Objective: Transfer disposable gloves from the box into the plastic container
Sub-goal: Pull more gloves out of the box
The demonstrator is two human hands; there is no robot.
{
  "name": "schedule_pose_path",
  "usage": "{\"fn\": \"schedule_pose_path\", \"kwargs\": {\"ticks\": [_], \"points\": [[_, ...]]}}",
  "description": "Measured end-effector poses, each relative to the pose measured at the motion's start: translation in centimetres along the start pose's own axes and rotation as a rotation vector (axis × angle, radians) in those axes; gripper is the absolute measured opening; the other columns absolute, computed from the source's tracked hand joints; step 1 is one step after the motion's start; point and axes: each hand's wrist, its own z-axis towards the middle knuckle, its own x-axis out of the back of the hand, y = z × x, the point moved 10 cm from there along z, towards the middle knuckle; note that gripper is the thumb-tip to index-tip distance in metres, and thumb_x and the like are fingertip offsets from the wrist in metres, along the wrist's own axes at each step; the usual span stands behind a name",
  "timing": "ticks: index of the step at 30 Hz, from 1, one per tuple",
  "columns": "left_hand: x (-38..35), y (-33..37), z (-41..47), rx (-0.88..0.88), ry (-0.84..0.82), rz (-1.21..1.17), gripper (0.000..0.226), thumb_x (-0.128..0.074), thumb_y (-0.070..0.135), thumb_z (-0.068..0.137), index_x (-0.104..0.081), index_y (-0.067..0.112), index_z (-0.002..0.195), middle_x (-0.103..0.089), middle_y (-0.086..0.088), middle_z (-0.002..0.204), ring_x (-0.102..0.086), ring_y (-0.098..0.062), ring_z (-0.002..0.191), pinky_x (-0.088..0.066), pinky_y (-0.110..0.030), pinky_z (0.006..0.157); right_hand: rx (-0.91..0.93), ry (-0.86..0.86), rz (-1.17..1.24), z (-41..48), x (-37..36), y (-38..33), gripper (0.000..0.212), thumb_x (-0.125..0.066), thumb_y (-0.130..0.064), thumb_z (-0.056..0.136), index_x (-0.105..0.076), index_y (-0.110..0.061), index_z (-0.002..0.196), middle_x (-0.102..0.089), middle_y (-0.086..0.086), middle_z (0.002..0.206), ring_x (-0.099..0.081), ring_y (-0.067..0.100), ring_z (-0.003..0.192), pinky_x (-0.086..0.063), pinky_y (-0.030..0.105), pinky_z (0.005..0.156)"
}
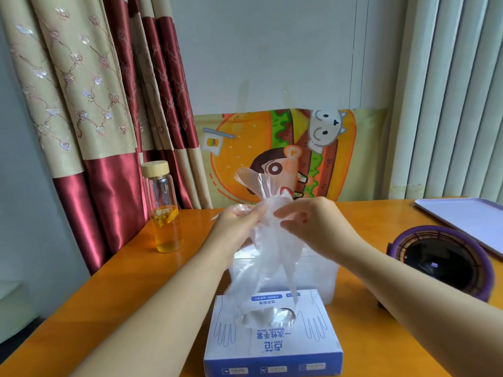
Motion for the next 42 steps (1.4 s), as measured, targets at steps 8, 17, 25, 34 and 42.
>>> {"fn": "schedule_pose_path", "kwargs": {"ticks": [8,17,25,34,42], "points": [[2.5,-2.8,2.9,0.128,0.029,-0.058,0.019,-0.065,0.001,0.088,-0.061,0.011,0.104,-0.068,-0.004,0.090,-0.066,-0.015,0.081,-0.055,-0.032,0.082,-0.235,0.202,0.167,0.5,0.8,7.6,0.047,-0.073,-0.014,0.079,-0.062,-0.020,0.125,-0.069,-0.004,0.102,-0.058,-0.005,0.055,-0.044,0.009,0.056],[7.1,0.8,7.5,-0.116,0.335,0.594,0.041,-0.061,0.010,0.091,-0.053,0.014,0.131,-0.053,-0.007,0.130,-0.054,-0.021,0.114,-0.045,-0.031,0.092,-0.317,-0.064,-0.220,0.2,-2.0,10.8,0.067,-0.067,-0.042,0.082,-0.041,-0.025,0.142,-0.054,-0.010,0.136,-0.060,0.015,0.107,-0.044,0.039,0.098],[-7.0,-2.5,4.5,-0.146,-0.586,1.352,0.051,-0.053,0.047,0.094,-0.046,0.027,0.140,-0.042,0.007,0.147,-0.039,-0.016,0.134,-0.034,-0.030,0.107,-0.291,-0.317,-0.547,-0.9,-3.2,10.1,0.065,-0.036,-0.069,0.087,-0.043,-0.030,0.138,-0.059,-0.013,0.126,-0.048,0.015,0.120,-0.027,0.039,0.097],[-7.3,-8.7,5.1,0.151,-0.843,1.347,0.063,-0.061,0.040,0.092,-0.033,0.033,0.148,-0.033,0.005,0.153,-0.042,-0.018,0.131,-0.038,-0.022,0.092,0.095,-0.250,-0.523,3.4,-2.4,4.7,0.030,-0.051,-0.034,0.095,-0.061,-0.030,0.123,-0.054,0.001,0.121,-0.049,0.023,0.113,-0.043,0.036,0.093],[-6.8,-12.7,5.6,0.211,-0.977,1.567,0.062,-0.034,-0.001,0.097,-0.024,0.028,0.151,-0.022,0.001,0.158,-0.029,-0.026,0.141,-0.034,-0.036,0.111,-0.197,-1.084,-0.674,0.6,-14.2,15.0,0.062,-0.044,-0.020,0.099,-0.012,-0.014,0.152,-0.029,0.009,0.153,-0.038,0.027,0.134,-0.033,0.035,0.109]]}}
